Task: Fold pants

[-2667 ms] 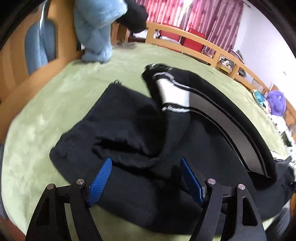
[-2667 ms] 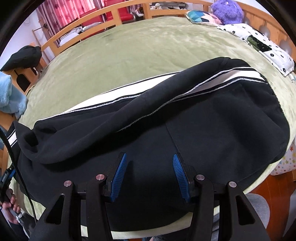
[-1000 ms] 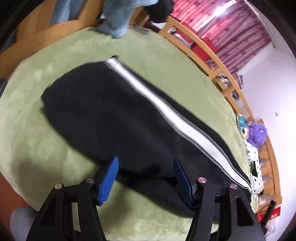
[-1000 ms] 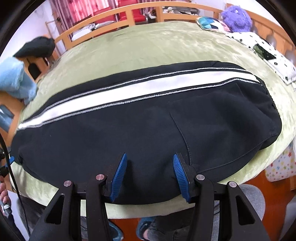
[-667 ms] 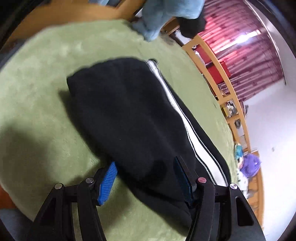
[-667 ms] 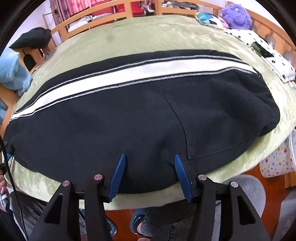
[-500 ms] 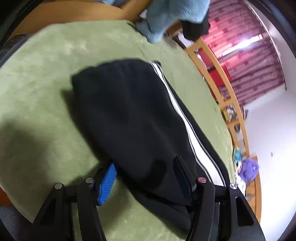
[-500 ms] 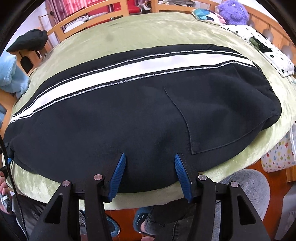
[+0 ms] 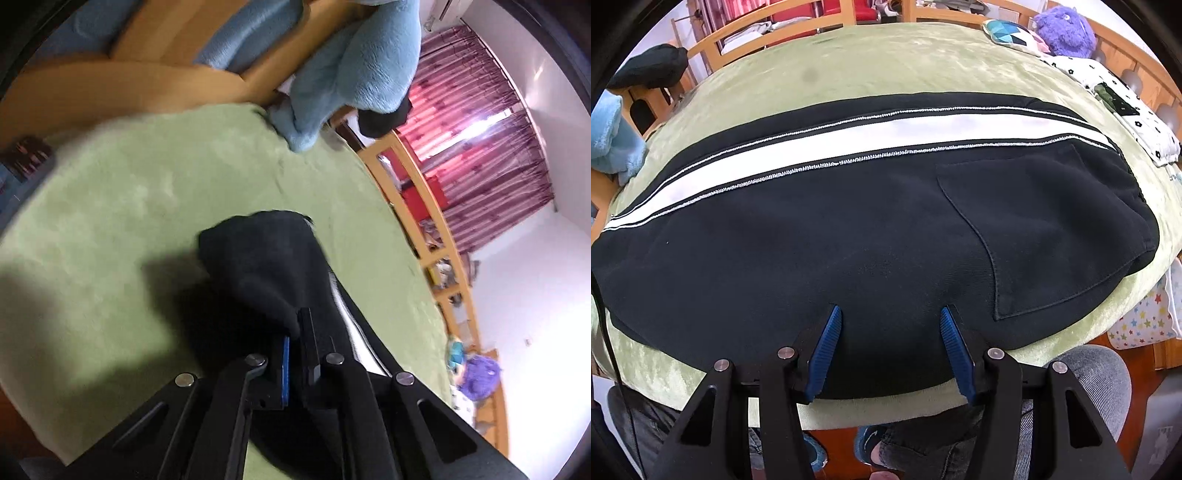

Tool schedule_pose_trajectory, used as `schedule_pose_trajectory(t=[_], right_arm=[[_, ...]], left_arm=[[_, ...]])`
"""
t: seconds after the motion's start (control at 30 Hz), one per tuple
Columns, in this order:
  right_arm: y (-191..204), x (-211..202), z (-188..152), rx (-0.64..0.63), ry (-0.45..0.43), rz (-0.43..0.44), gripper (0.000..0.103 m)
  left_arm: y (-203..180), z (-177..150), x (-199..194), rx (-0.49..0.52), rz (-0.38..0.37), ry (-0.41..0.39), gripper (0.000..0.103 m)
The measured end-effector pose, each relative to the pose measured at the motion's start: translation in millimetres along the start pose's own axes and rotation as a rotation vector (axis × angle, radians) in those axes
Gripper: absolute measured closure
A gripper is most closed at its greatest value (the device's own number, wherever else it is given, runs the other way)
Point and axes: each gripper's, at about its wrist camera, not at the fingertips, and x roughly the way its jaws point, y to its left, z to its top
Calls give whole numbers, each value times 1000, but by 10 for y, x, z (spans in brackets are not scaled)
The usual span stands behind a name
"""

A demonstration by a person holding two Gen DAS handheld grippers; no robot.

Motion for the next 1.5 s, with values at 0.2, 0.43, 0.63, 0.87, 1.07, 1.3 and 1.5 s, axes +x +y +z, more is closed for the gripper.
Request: schedule_pose_trajectory(t=[0.2, 0.43, 0.63, 0.87, 1.07, 1.3, 1.5], right_arm=[[-64, -28, 8, -4, -5, 4, 47], [-84, -169, 25, -35, -128, 34, 38], [-81, 303, -147, -95, -82, 2, 34], [-324, -71, -69, -131, -149, 20, 37], [-1214, -516, 78, 8, -274, -107, 36], [-2376, -471, 60, 332, -279, 1, 27], [-2880, 104, 96, 548, -222, 176, 27]], left_arm=[[194, -141, 236, -28, 142, 131, 97], [-211, -194, -17, 88, 94, 132, 94], [-742, -564, 105, 256, -20, 192, 68], [-706, -1122, 560, 407, 196, 300, 58], [-910, -1029, 428, 390, 239, 333, 58], [-1447, -1341, 483, 405, 98, 377, 54], [-1877, -1691, 721, 508, 100, 398, 54]])
